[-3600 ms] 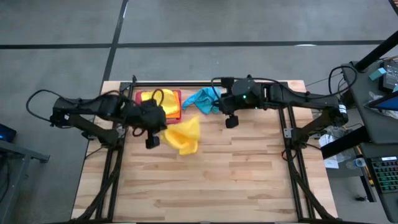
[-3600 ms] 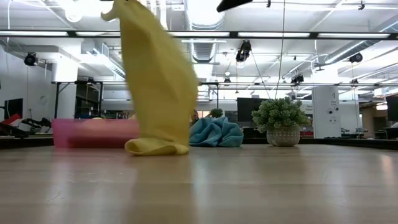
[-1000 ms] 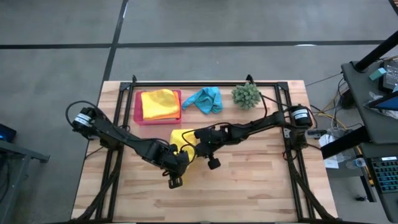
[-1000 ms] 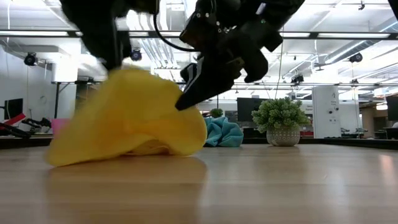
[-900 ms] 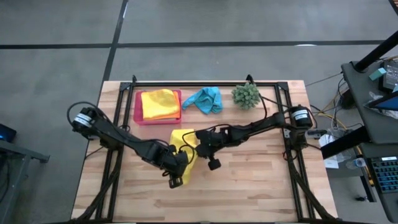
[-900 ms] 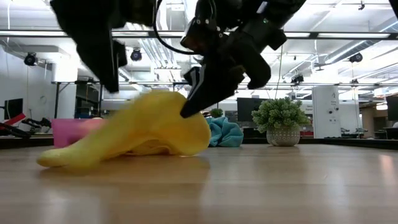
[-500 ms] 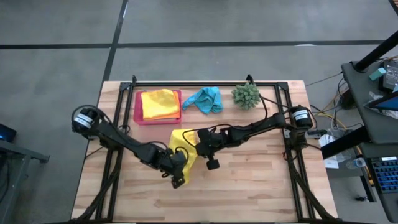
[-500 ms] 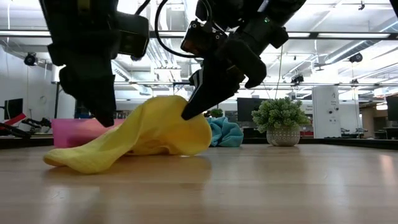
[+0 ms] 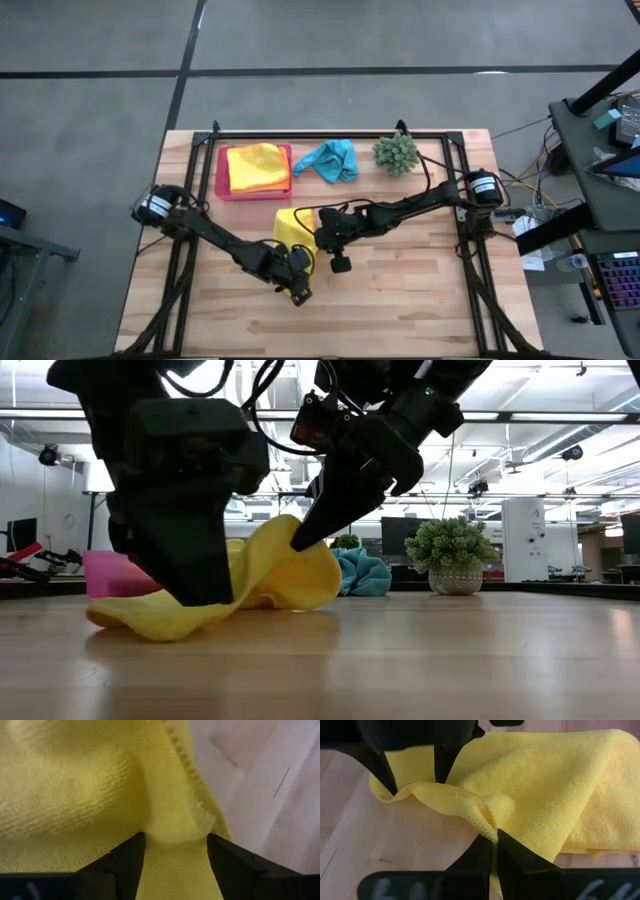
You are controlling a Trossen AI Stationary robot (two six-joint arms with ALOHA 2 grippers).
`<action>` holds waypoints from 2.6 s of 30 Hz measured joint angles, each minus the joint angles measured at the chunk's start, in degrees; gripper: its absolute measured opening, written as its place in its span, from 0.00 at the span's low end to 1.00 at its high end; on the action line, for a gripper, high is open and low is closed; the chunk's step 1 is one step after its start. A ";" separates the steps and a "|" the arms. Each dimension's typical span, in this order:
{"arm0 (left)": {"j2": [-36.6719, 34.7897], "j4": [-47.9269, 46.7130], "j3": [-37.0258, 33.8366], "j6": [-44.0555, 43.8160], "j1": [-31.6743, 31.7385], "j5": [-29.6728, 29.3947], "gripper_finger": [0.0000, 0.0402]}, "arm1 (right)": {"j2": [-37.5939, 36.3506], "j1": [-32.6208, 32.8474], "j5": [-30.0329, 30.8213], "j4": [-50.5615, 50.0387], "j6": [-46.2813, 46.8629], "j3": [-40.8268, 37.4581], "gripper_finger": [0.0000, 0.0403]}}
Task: Fold microfiber towels
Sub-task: Fold the yellow towel
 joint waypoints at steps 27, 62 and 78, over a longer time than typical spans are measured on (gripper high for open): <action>-29.03 -16.05 1.29 26.46 0.22 -16.58 0.00 | -20.00 0.00 3.08 -13.55 -8.85 5.70 0.02; -46.82 -22.67 18.41 66.15 10.45 -6.38 0.00 | -10.12 -13.33 10.57 -50.85 -34.63 47.40 0.02; -26.31 -19.27 11.07 60.35 9.75 -2.48 0.00 | -10.97 -0.57 -6.17 -61.21 -9.28 27.37 0.02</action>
